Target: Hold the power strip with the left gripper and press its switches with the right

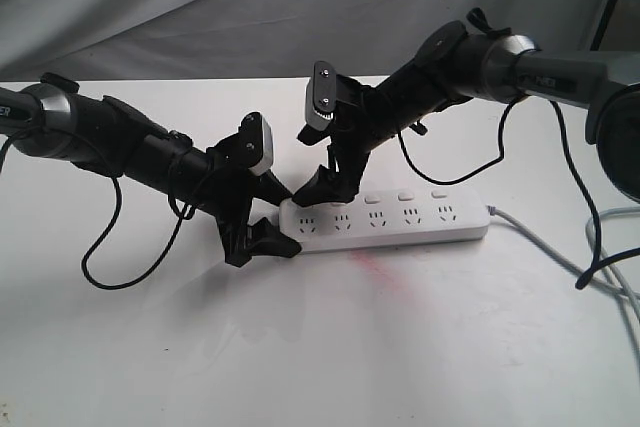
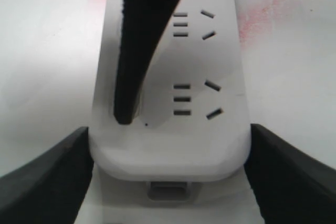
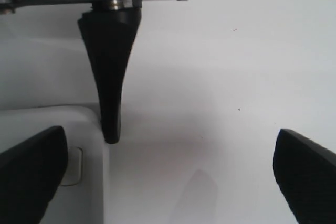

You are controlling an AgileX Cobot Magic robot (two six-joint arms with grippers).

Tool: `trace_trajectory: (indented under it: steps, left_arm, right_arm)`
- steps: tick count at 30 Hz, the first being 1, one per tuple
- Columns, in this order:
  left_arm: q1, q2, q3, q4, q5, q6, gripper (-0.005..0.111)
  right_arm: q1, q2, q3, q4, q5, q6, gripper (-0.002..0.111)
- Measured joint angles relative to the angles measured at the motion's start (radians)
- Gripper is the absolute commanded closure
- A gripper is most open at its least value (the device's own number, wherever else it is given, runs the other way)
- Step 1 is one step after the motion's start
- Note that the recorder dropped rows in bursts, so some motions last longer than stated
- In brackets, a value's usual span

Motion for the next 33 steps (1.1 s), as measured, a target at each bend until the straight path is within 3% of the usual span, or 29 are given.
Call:
trace_trajectory:
  steps: [33]
  left_arm:
    - [0.0,0.0,0.0,0.0,-0.005,-0.011,0.107]
  right_arm:
    - [0.024,0.008,-0.02,-0.099,-0.026,0.028,0.011]
